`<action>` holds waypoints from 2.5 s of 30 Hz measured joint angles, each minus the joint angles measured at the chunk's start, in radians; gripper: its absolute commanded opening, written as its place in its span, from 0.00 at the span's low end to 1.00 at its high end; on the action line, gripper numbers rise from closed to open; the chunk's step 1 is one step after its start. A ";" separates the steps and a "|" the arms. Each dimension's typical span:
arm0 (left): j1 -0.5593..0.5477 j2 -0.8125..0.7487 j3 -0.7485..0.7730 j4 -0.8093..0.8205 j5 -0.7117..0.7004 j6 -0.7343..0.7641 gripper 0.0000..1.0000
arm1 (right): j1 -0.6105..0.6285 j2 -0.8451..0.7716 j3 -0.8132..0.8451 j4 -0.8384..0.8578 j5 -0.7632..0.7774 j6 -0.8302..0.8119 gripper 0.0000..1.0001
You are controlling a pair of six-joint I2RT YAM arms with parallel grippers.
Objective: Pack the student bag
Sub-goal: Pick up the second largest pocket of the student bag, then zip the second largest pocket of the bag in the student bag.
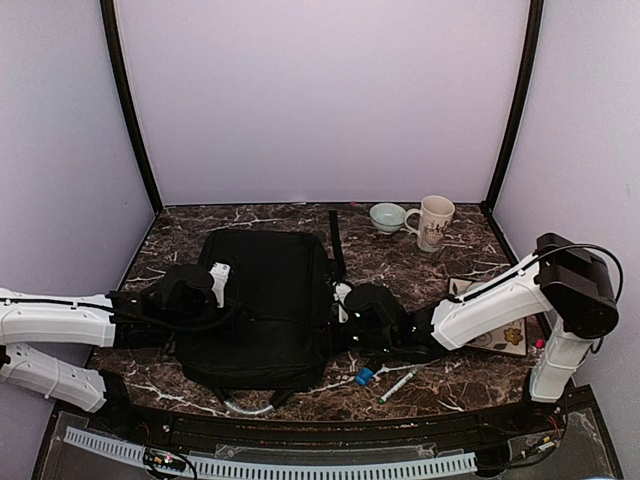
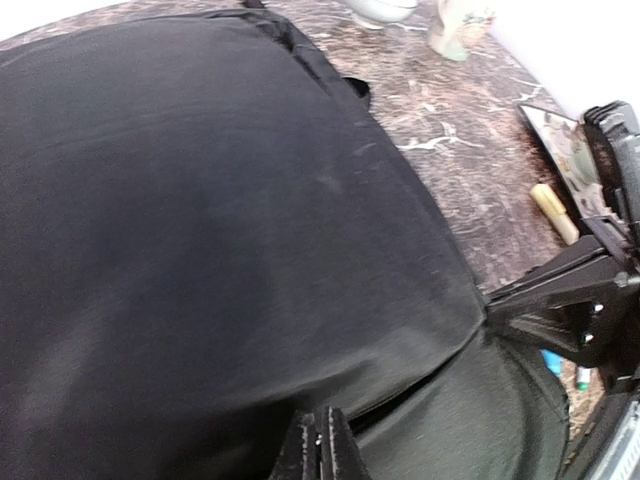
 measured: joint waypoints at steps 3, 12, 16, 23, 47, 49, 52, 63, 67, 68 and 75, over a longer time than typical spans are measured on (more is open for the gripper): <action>-0.001 -0.027 0.000 -0.048 -0.043 -0.003 0.00 | 0.001 0.000 -0.002 0.000 0.006 0.005 0.00; -0.002 -0.139 -0.014 -0.187 -0.165 -0.024 0.00 | 0.007 -0.008 -0.005 -0.001 0.029 0.016 0.00; -0.002 -0.165 -0.018 -0.242 -0.217 -0.041 0.00 | 0.008 -0.010 -0.006 -0.004 0.034 0.017 0.00; -0.002 -0.193 -0.022 -0.293 -0.261 -0.062 0.00 | 0.009 -0.026 -0.012 -0.015 0.052 0.017 0.00; 0.002 -0.200 -0.052 -0.251 -0.209 -0.024 0.00 | 0.008 -0.058 -0.033 -0.054 0.076 0.006 0.00; 0.002 -0.194 -0.052 -0.250 -0.210 -0.024 0.00 | 0.008 -0.058 -0.033 -0.054 0.076 0.004 0.00; 0.002 -0.191 -0.053 -0.245 -0.209 -0.023 0.00 | 0.008 -0.058 -0.033 -0.055 0.076 -0.001 0.00; 0.002 -0.247 -0.058 -0.237 -0.208 -0.011 0.43 | 0.006 -0.098 -0.031 -0.148 0.115 -0.011 0.39; 0.002 -0.256 -0.058 -0.234 -0.208 -0.006 0.58 | 0.007 -0.142 -0.034 -0.240 0.155 0.002 0.59; 0.002 -0.256 -0.058 -0.233 -0.208 -0.004 0.62 | 0.008 -0.151 -0.034 -0.260 0.168 0.012 0.63; 0.002 -0.238 -0.058 -0.191 -0.194 0.022 0.76 | 0.011 -0.229 -0.044 -0.536 0.309 0.111 0.78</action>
